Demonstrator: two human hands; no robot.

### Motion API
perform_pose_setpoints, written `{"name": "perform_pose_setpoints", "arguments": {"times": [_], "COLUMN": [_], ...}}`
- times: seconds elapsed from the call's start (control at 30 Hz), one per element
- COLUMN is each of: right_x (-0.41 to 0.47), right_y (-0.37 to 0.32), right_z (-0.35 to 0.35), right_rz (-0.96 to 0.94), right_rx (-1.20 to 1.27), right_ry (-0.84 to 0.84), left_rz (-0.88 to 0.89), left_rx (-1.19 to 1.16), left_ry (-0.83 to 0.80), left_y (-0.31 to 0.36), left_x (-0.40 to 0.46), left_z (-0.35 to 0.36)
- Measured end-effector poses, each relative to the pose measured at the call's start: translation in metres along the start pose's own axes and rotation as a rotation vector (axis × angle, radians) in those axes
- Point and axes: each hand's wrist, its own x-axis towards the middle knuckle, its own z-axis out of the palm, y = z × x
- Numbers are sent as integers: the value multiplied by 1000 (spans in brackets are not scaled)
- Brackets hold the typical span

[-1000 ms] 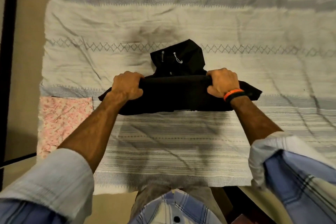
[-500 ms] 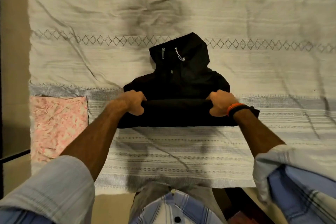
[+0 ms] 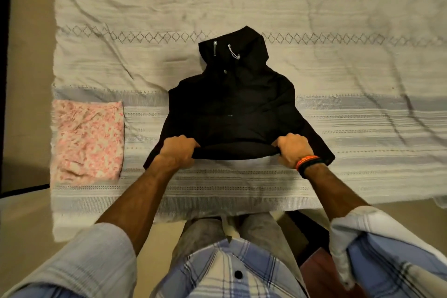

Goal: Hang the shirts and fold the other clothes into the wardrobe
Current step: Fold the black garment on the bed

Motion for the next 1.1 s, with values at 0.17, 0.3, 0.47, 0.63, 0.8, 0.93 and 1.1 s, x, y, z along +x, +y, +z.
{"name": "perform_pose_setpoints", "arguments": {"times": [0.17, 0.3, 0.47, 0.63, 0.8, 0.93, 1.1], "right_x": [-46, -83, -114, -118, -100, -73, -43], "right_y": [-7, -7, -3, 0, 4, 6, 4], "right_z": [32, 61, 84, 86, 57, 13, -43], "right_rz": [-19, -59, -82, -98, -100, -77, -25], "right_rx": [-11, -1, -3, -5, -18, -19, 18], "right_ry": [-18, -59, -67, -60, -2, 62, 100], "left_rz": [-23, -52, -85, -107, -117, -107, -60], "left_rx": [-2, -58, -89, -95, -122, -182, -218], "left_ry": [-19, -77, -80, -61, -44, 16, 63], "left_y": [19, 42, 60, 67, 52, 31, 9], "left_x": [-45, -79, -108, -114, -101, -80, -53], "left_z": [40, 79, 111, 112, 81, 34, -26]}}
